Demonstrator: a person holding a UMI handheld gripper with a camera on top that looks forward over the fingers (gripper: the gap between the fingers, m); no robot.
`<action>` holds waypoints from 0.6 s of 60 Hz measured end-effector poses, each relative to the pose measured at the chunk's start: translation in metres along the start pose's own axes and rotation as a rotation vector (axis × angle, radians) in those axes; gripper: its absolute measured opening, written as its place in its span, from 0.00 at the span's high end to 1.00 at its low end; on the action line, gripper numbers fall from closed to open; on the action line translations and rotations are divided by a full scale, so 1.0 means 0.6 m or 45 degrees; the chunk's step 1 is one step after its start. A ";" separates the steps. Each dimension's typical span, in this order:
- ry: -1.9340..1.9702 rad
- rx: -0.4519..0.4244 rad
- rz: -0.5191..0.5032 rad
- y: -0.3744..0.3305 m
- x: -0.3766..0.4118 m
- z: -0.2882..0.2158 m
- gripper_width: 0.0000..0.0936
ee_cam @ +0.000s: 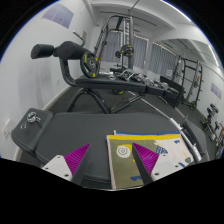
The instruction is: Fold towel
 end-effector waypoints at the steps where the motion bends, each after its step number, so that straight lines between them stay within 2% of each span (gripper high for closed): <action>1: -0.005 0.008 0.004 0.006 -0.004 0.007 0.09; 11: -0.015 0.083 0.024 0.093 -0.034 0.038 0.09; 19: 0.041 0.032 0.005 0.131 -0.053 0.019 0.15; 23: 0.097 0.036 -0.026 0.152 -0.056 0.014 0.29; 25: 0.105 0.042 -0.026 0.158 -0.062 0.011 0.40; 26: 0.095 0.048 -0.024 0.161 -0.065 0.010 0.46; 30: 0.040 0.071 0.031 0.169 -0.084 0.004 0.88; 31: 0.039 0.075 0.050 0.170 -0.090 0.004 0.92; 36: 0.024 0.100 0.041 0.172 -0.089 0.000 0.94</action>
Point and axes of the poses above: the point between the fingertips, and its own axes, seen from behind it with the camera up: x to the left, z down, y forward, the way the camera looks, the point moved 6 cm from there along -y, backward, against the way the camera looks, and after that the axes turned 9 degrees about -z, right-handed, at the moved point
